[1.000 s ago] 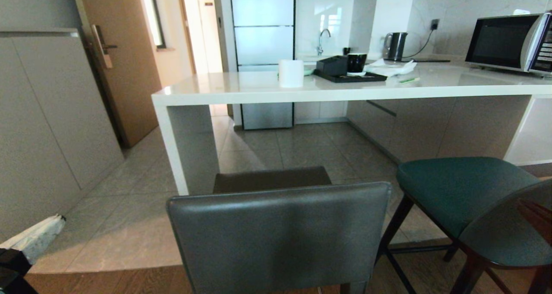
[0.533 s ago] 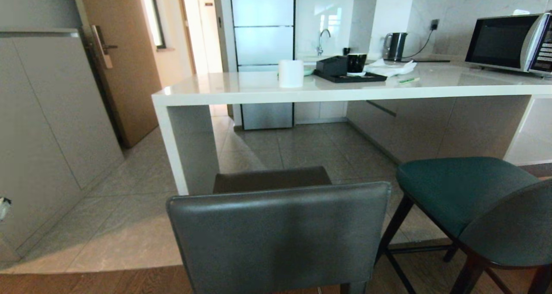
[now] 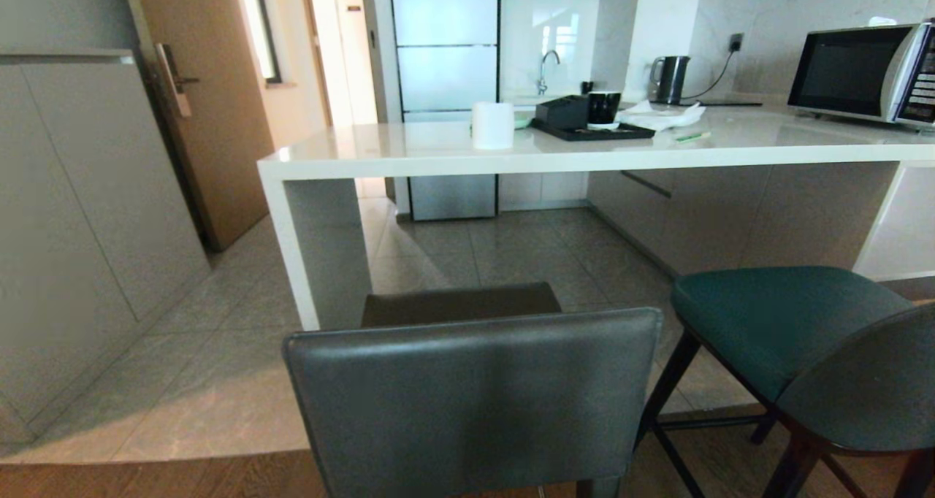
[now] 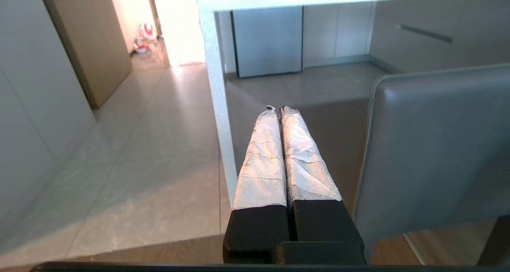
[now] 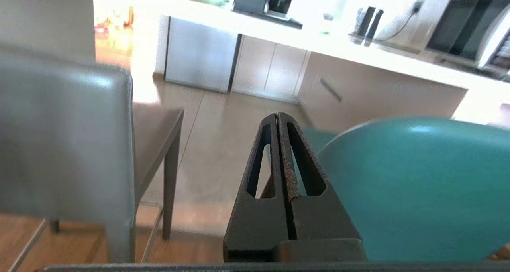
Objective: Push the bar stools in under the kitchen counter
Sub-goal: Push the blue chair back under the dining table
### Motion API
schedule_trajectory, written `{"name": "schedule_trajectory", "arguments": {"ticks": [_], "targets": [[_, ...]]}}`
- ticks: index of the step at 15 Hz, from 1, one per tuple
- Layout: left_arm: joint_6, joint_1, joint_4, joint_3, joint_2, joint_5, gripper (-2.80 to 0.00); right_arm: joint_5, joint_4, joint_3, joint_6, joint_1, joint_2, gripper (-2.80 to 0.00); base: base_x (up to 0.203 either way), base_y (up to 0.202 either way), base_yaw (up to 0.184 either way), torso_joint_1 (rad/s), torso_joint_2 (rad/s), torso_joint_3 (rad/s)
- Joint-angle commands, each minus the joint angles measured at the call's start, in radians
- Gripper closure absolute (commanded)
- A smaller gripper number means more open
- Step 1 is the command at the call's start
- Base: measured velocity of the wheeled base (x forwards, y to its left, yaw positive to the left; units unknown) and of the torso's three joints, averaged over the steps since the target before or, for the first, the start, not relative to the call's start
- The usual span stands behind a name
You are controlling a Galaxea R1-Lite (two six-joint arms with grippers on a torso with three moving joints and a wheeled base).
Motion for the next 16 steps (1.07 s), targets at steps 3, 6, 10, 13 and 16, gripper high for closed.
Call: {"name": "schedule_trajectory", "arguments": {"ticks": [3,6,10,13,16], "targets": [[0.036,0.094,0.020,-0.003,-0.030,-0.093,0.00,0.063,0.055,-0.044,-0.011,-0.082,-0.008,0.00,0.000,0.000,0.000,0.000,0.00,0.000],[0.047,0.120,0.017,0.012,-0.040,-0.170,0.00,0.158,0.061,-0.038,-0.015,-0.133,-0.014,0.00,0.000,0.000,0.000,0.000,0.00,0.000],[0.030,0.072,0.096,0.070,-0.141,-0.148,0.00,0.151,0.079,-0.026,0.165,-0.107,-0.054,0.00,0.000,0.000,0.000,0.000,0.00,0.000],[0.017,0.063,0.216,0.083,-0.216,-0.152,0.00,0.133,0.106,-0.024,0.202,-0.053,-0.066,0.00,0.000,0.000,0.000,0.000,0.00,0.000],[0.013,0.064,0.246,0.158,-0.296,-0.161,0.00,0.192,0.132,0.057,0.138,-0.065,-0.159,0.00,0.000,0.000,0.000,0.000,0.00,0.000]]}}
